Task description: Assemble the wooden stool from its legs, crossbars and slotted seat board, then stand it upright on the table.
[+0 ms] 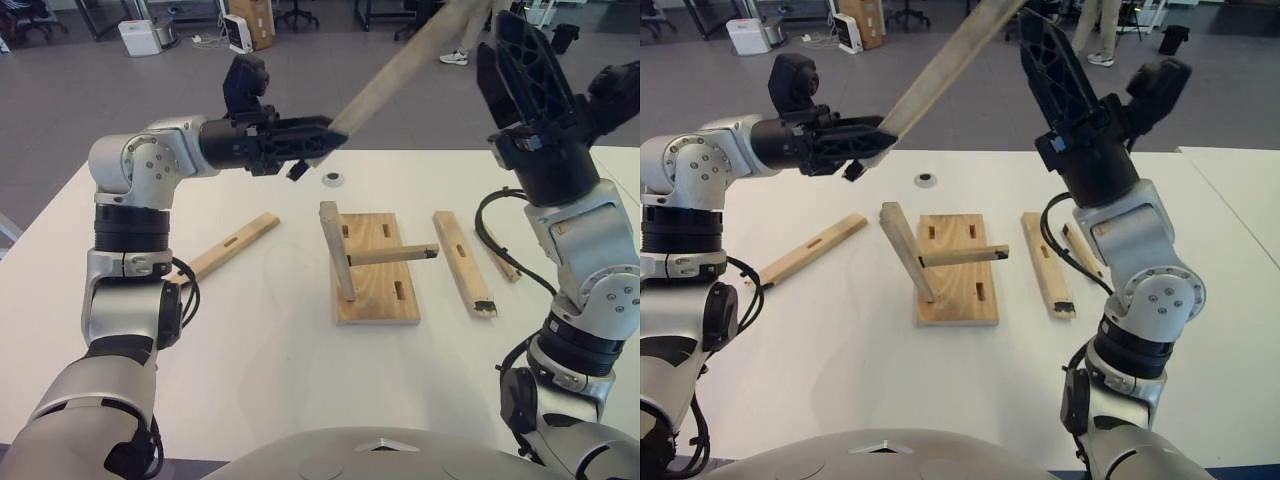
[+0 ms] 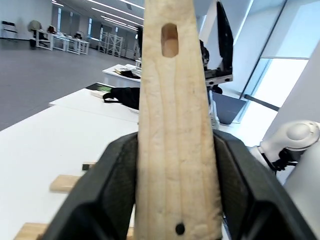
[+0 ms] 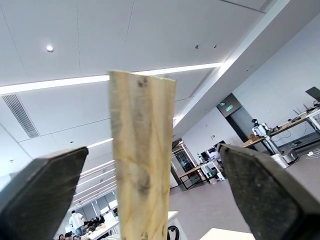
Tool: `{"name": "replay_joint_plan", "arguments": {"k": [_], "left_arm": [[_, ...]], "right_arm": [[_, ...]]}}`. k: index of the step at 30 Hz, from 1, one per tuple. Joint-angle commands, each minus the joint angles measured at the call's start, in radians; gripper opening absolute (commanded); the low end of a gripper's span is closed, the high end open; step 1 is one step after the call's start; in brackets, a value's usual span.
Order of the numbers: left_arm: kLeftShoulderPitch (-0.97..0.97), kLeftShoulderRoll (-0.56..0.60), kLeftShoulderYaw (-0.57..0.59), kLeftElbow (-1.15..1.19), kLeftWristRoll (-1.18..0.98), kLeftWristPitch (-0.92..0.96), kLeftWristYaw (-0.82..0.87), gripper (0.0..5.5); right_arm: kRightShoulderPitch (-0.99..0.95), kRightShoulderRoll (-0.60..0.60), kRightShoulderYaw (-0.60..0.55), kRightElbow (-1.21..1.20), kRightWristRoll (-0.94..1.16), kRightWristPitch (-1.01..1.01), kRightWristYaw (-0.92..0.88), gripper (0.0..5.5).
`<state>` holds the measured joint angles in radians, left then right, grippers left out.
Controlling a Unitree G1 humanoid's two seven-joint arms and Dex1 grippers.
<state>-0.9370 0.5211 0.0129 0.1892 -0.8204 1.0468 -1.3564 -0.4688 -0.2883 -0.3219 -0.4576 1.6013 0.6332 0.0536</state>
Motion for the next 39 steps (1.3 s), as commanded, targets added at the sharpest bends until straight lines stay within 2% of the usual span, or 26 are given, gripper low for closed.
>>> {"name": "replay_joint_plan", "arguments": {"k": [1, 3, 5, 17, 20, 23, 24, 26, 30, 32, 35, 36, 38, 39], "left_arm": [[0.019, 0.040, -0.045, -0.051, -0.015, 0.033, -0.056, 2.08], [0.031, 0.055, -0.063, -0.054, -0.004, 0.028, -0.075, 2.08], [0.035, 0.055, -0.063, -0.049, -0.006, 0.026, -0.080, 2.08], [0.049, 0.070, -0.054, -0.033, 0.010, 0.009, -0.079, 2.08], [0.023, 0.056, -0.042, 0.011, 0.042, -0.039, -0.053, 2.08], [-0.092, -0.006, 0.062, 0.171, 0.045, -0.113, 0.072, 2.08], [-0.119, -0.022, 0.111, 0.217, 0.029, -0.124, 0.116, 2.47], [-0.135, -0.042, 0.169, 0.252, 0.008, -0.143, 0.154, 2.90], [-0.096, -0.030, 0.215, 0.322, 0.034, -0.200, 0.177, 3.51], [-0.054, 0.005, 0.235, 0.357, 0.063, -0.247, 0.189, 3.86], [0.160, -0.007, 0.292, 0.232, 0.074, -0.284, 0.291, 3.88], [0.273, -0.020, 0.254, 0.175, 0.128, -0.309, 0.349, 3.88], [0.538, -0.054, 0.102, 0.072, 0.264, -0.391, 0.410, 3.88], [0.656, -0.090, 0.077, 0.025, 0.287, -0.408, 0.453, 3.88]], "right_arm": [[-0.018, -0.011, 0.026, 0.026, 0.045, 0.005, -0.003, 4.83], [-0.015, -0.021, 0.033, 0.019, 0.074, 0.010, 0.016, 4.83], [-0.005, -0.031, 0.041, 0.021, 0.099, 0.017, 0.034, 4.52], [0.030, -0.067, 0.051, 0.073, 0.088, 0.026, 0.096, 2.14], [-0.009, -0.084, 0.051, 0.110, 0.044, 0.025, 0.100, 2.11], [-0.122, -0.129, 0.054, 0.192, -0.051, 0.022, 0.088, 2.08], [-0.166, -0.139, 0.061, 0.232, -0.090, 0.018, 0.091, 2.08], [-0.228, -0.156, 0.067, 0.298, -0.157, 0.010, 0.092, 2.07], [-0.311, -0.231, 0.040, 0.398, -0.297, 0.008, 0.145, 2.07], [-0.285, -0.306, 0.038, 0.406, -0.386, 0.021, 0.199, 2.07], [-0.141, -0.436, 0.075, 0.393, -0.551, 0.043, 0.330, 2.07], [-0.097, -0.445, 0.065, 0.387, -0.578, 0.034, 0.360, 2.07], [0.015, -0.463, 0.043, 0.364, -0.647, -0.011, 0.428, 2.07], [0.089, -0.491, 0.048, 0.351, -0.699, -0.036, 0.481, 2.07]]}}
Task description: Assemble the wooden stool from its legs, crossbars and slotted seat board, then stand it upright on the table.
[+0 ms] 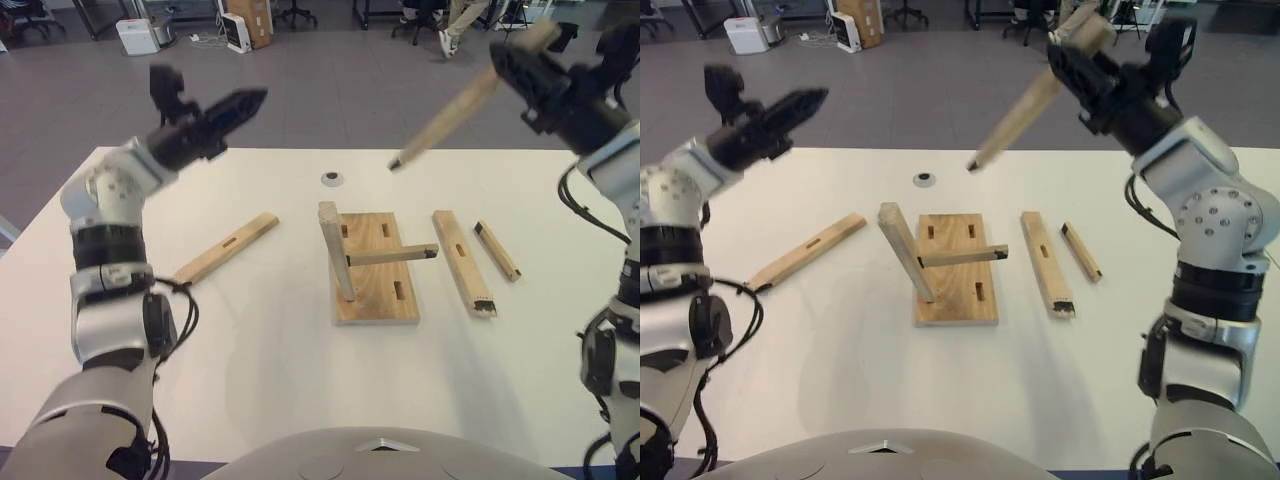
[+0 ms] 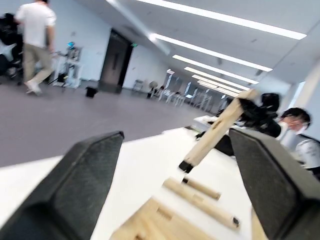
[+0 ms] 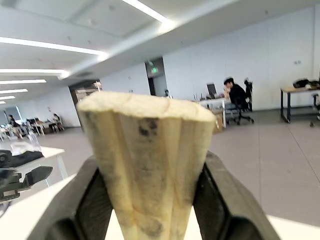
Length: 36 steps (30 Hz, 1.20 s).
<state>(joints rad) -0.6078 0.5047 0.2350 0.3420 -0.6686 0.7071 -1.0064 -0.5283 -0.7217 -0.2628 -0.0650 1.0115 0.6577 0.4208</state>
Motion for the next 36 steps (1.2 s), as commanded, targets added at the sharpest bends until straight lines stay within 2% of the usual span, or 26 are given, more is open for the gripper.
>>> {"name": "replay_joint_plan", "arguments": {"k": [1, 6, 13, 19, 24, 28, 31, 36], "left_arm": [[0.416, -0.099, -0.157, -0.172, 0.153, -0.091, 0.139, 3.88], [0.560, -0.199, -0.168, -0.309, 0.167, -0.119, 0.274, 3.88], [0.595, -0.219, -0.178, -0.360, 0.160, -0.101, 0.310, 3.88], [0.598, -0.226, -0.187, -0.376, 0.147, -0.080, 0.312, 3.88], [0.595, -0.226, -0.199, -0.378, 0.145, -0.071, 0.303, 3.88], [0.634, -0.229, -0.189, -0.407, 0.139, -0.067, 0.315, 3.88], [0.620, -0.224, -0.207, -0.401, 0.135, -0.051, 0.301, 3.88], [0.629, -0.236, -0.219, -0.406, 0.127, -0.052, 0.310, 3.88]], "right_arm": [[0.212, -0.081, -0.006, -0.062, -0.143, -0.066, 0.160, 2.07], [0.460, -0.130, -0.020, -0.155, -0.226, -0.079, 0.319, 2.07], [0.648, -0.252, -0.061, -0.241, -0.238, -0.050, 0.544, 2.07], [0.494, -0.335, -0.079, -0.258, -0.170, -0.014, 0.641, 2.07], [0.373, -0.398, -0.049, -0.184, -0.202, -0.010, 0.754, 2.07], [0.347, -0.408, 0.004, -0.158, -0.233, -0.022, 0.840, 2.07], [0.392, -0.412, -0.035, -0.186, -0.228, -0.009, 0.860, 2.07], [0.301, -0.398, 0.011, -0.190, -0.217, -0.002, 0.885, 2.07]]}}
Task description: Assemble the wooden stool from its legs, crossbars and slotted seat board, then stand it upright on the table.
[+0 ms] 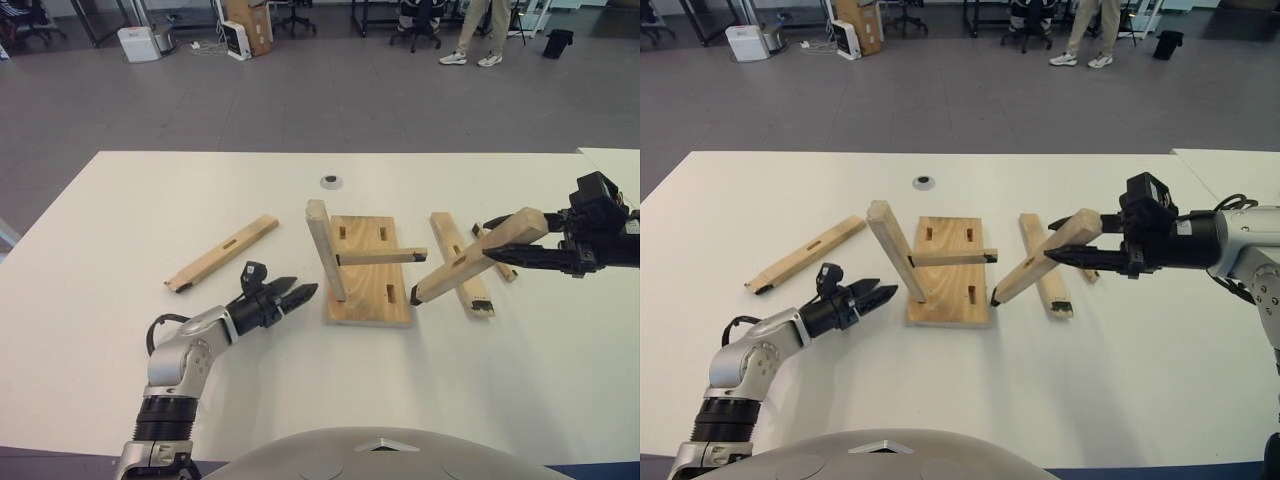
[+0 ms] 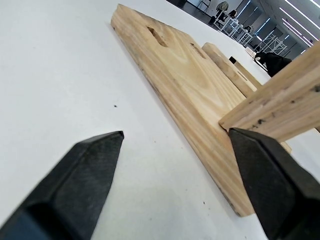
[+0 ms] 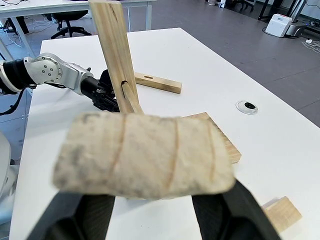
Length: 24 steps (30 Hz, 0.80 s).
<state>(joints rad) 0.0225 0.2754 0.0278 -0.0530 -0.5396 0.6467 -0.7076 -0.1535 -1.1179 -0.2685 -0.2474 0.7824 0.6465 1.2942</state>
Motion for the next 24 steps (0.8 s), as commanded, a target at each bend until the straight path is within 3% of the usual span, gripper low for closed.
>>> {"name": "replay_joint_plan", "arguments": {"k": [1, 4, 12, 24], "left_arm": [[0.000, -0.008, -0.013, -0.013, -0.003, 0.009, 0.014, 3.88], [0.000, -0.015, -0.017, -0.026, -0.008, 0.014, 0.022, 3.88], [-0.041, 0.009, -0.037, 0.012, 0.003, 0.012, -0.014, 3.88], [-0.044, -0.034, -0.044, 0.022, 0.017, -0.047, 0.028, 3.88]], "right_arm": [[-0.100, -0.001, 0.023, -0.006, 0.023, 0.020, 0.014, 2.07], [-0.171, 0.008, 0.046, 0.010, 0.040, 0.046, 0.025, 2.07], [-0.061, 0.066, 0.067, -0.057, 0.030, 0.061, -0.017, 2.07], [-0.281, 0.074, 0.247, 0.192, -0.120, -0.021, 0.118, 2.07]]}}
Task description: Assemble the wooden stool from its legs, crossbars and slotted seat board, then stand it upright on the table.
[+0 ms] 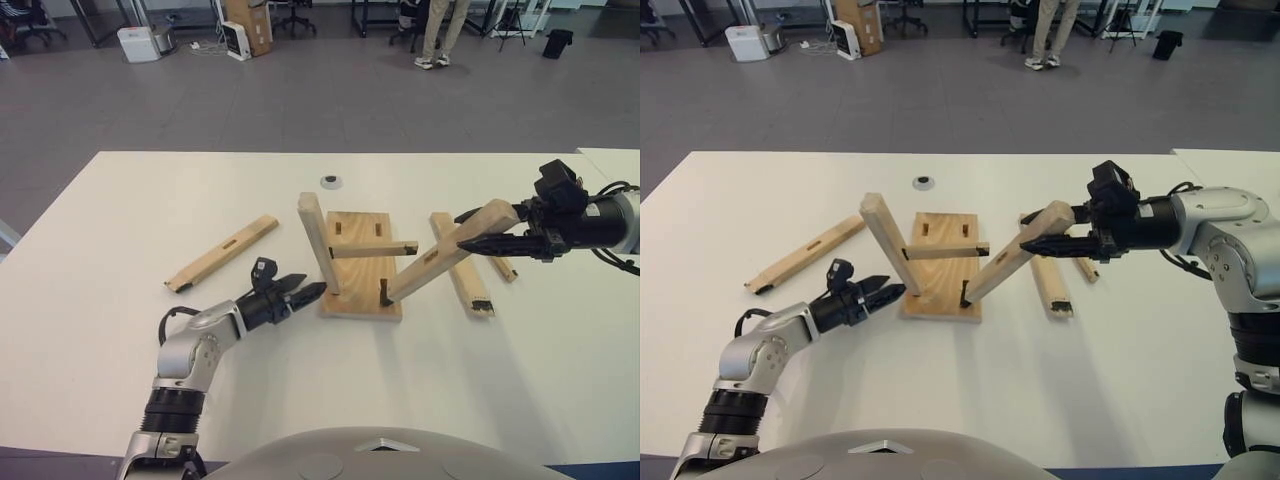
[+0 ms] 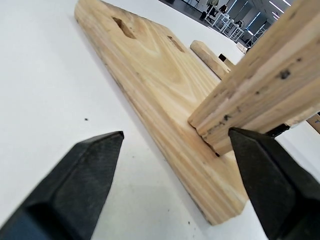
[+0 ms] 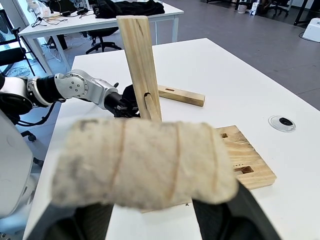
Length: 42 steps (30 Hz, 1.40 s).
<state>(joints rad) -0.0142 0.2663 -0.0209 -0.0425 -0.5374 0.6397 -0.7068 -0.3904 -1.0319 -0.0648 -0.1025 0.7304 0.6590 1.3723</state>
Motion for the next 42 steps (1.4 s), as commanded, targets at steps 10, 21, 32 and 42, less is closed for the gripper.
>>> {"name": "replay_joint_plan", "arguments": {"k": [10, 21, 32, 42], "left_arm": [[-0.015, -0.043, -0.004, 0.036, 0.020, -0.076, 0.042, 3.88], [-0.048, -0.041, 0.004, 0.064, 0.005, -0.064, 0.035, 3.88], [-0.028, -0.044, 0.004, 0.055, 0.001, -0.052, 0.039, 3.88], [-0.020, -0.070, -0.004, 0.066, 0.010, -0.071, 0.054, 3.88]], "right_arm": [[-0.142, 0.010, 0.098, 0.142, -0.146, -0.092, 0.130, 2.07], [-0.216, 0.029, 0.076, 0.162, -0.141, -0.034, 0.095, 2.07], [-0.211, 0.048, 0.213, 0.266, -0.250, -0.125, 0.226, 2.07], [-0.309, 0.140, 0.257, 0.317, -0.298, -0.190, 0.220, 2.07]]}}
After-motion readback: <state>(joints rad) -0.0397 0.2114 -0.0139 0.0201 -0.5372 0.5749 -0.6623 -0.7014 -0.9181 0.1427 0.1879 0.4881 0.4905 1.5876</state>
